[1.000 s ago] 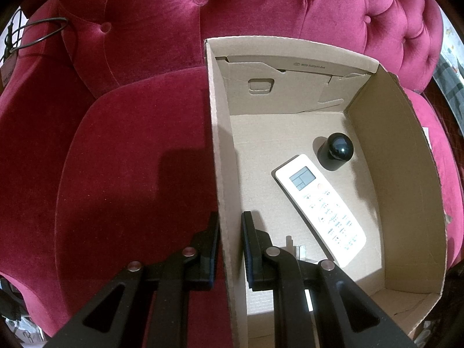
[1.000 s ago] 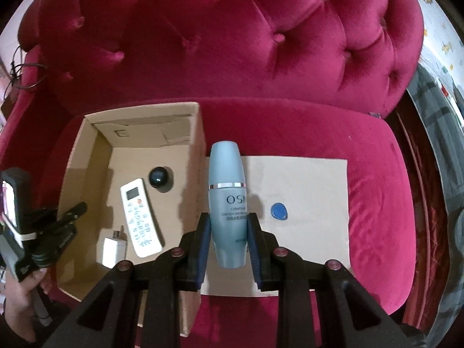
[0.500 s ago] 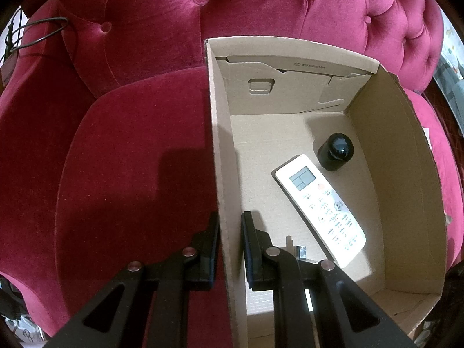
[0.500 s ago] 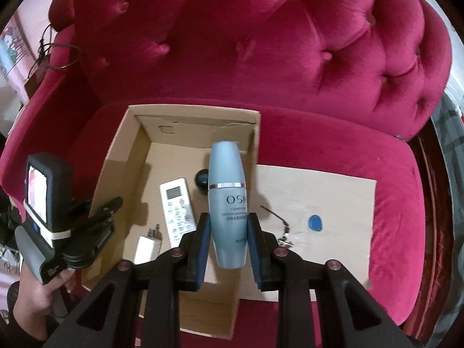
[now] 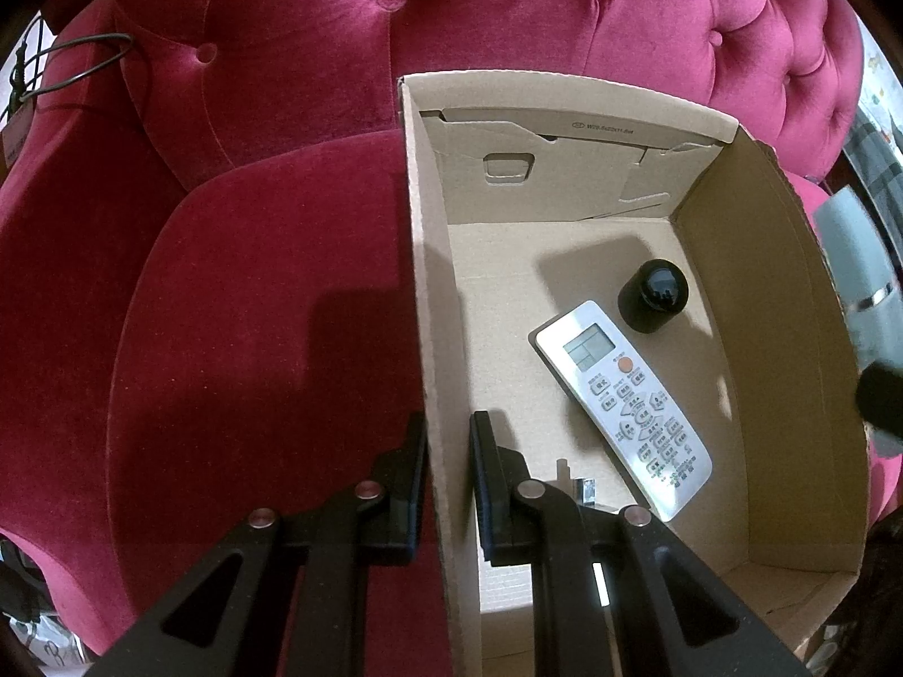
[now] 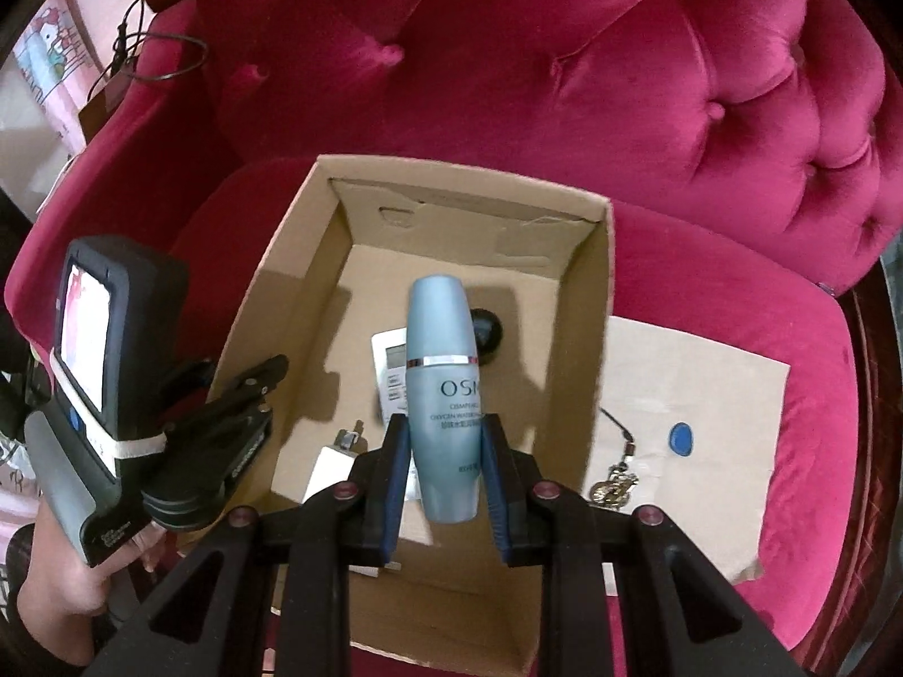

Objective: Organize rigid objects
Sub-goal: 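Lift the bottle and carry it into the box with the right gripper, then lower the bottle beside the white chargers and open the right gripper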

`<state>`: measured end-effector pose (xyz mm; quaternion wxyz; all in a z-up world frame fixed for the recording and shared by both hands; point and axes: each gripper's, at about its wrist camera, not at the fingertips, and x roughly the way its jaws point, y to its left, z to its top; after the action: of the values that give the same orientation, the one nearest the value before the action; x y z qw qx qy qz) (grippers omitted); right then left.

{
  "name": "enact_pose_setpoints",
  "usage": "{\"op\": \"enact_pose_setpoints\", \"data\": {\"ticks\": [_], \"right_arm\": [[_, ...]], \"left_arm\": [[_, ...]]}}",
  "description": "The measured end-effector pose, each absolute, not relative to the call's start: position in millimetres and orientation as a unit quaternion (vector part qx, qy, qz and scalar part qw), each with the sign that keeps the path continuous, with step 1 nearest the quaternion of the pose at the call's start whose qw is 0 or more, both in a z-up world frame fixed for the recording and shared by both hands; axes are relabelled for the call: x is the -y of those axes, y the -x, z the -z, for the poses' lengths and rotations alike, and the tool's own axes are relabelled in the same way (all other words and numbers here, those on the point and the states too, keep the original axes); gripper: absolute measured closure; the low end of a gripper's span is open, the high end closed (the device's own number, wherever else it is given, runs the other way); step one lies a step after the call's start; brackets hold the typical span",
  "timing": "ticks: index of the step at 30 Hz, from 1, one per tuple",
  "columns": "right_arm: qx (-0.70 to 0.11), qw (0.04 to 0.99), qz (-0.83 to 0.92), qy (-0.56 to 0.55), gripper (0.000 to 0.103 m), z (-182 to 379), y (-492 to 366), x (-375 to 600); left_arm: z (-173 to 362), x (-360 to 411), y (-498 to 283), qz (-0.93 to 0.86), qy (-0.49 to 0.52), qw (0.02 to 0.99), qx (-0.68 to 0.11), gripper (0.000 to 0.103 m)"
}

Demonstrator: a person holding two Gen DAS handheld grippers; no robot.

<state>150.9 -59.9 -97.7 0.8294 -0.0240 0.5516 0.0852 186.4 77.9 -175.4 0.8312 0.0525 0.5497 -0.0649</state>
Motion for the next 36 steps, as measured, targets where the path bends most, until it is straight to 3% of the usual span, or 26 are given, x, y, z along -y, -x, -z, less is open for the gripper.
{"op": "enact_pose_setpoints", "data": {"ticks": [36], "right_arm": [[-0.617, 0.778, -0.113, 0.02, 0.077, 203, -149, 24]], "left_arm": [[174, -77, -186, 0.065, -0.052, 0.831, -0.551, 0.087]]}}
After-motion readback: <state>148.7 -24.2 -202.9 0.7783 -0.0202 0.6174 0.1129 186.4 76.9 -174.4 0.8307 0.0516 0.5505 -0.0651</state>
